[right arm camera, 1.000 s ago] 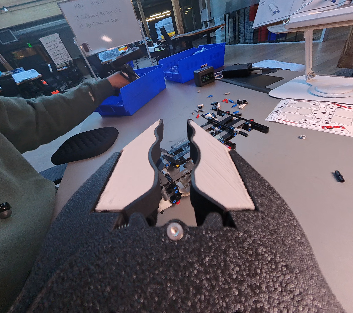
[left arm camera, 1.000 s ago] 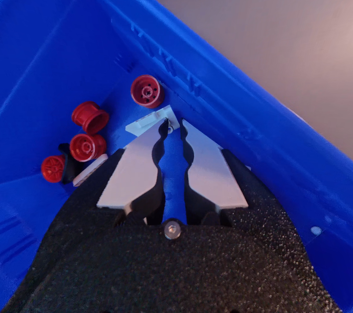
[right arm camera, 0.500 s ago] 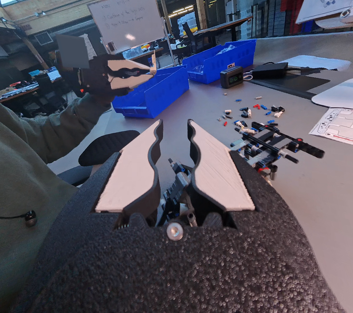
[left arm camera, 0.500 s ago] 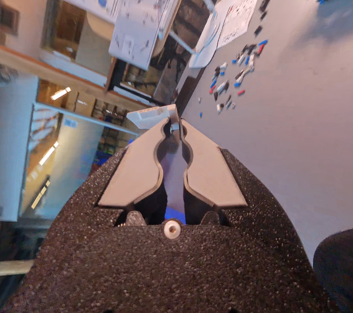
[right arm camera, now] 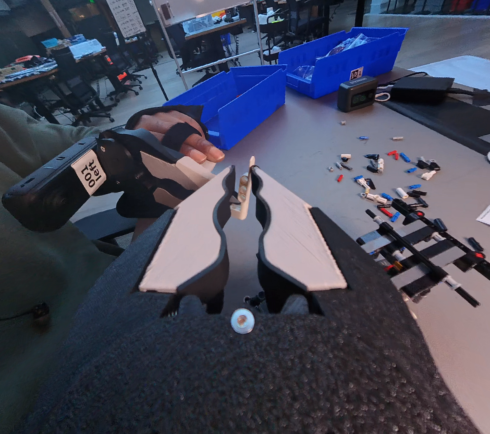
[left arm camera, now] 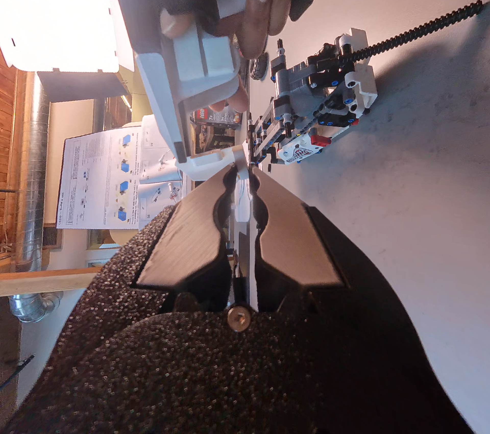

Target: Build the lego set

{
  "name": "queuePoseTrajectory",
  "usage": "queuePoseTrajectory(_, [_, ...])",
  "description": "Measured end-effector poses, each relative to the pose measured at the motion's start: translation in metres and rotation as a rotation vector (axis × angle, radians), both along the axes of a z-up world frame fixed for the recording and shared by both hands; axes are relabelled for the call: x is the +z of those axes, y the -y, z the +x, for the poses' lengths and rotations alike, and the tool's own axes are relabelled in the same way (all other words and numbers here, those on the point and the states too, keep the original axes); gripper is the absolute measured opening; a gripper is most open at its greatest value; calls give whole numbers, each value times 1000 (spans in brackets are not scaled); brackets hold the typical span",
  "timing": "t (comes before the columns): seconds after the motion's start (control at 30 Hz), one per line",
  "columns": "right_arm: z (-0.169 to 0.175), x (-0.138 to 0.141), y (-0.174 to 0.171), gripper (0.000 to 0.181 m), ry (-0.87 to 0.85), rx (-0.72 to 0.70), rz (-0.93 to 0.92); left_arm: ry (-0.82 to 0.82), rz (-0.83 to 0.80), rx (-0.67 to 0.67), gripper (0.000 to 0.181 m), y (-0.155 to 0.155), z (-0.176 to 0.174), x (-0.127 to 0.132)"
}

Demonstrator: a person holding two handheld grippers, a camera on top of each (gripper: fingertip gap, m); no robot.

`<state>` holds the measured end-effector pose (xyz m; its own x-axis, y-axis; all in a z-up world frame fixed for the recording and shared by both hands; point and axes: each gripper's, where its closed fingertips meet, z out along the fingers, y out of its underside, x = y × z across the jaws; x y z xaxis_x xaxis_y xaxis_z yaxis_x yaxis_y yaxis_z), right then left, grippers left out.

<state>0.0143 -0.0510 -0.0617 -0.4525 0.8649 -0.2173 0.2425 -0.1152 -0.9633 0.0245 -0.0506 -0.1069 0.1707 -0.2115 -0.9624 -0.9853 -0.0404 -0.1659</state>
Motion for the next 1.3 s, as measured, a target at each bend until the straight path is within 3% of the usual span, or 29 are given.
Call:
queuePoseTrajectory(0.03, [0, -2, -5, 1, 0, -18, 8, 6, 2, -4, 7, 0, 0, 0])
queuePoseTrajectory(0.17, [2, 2, -12, 1, -20, -11, -74, 143, 21, -28, 8, 0, 3, 9])
queuePoseTrajectory(0.4, [14, 24, -22, 0, -85, 117, -471, 400, 91, -119, 11, 3, 15, 41])
queuePoseTrajectory(0.47, [16, 26, -23, 0, -100, 144, -542, 559, 86, -182, 15, 8, 20, 52])
queuePoseTrajectory(0.6, [21, 34, -29, 0, -138, 183, -641, 1044, 38, -341, 30, 20, 17, 81])
queuePoseTrajectory(0.77, [19, 33, -29, 0, -141, 163, -637, 1369, -167, -355, 51, 12, 6, 60])
queuePoseTrajectory(0.9, [16, 29, -25, 0, -133, 130, -586, 1482, -288, -385, 47, 10, 17, 45])
queuePoseTrajectory(1.1, [13, 18, -21, 0, -100, 106, -494, 1639, -401, -421, 32, 5, 20, 42])
queuePoseTrajectory(1.23, [9, -1, -9, 0, -73, 73, -233, 1591, -482, -316, 11, -2, 16, 15])
queuePoseTrajectory(1.3, [8, -9, -5, 0, -54, 57, -132, 1531, -506, -286, 10, -3, 16, 3])
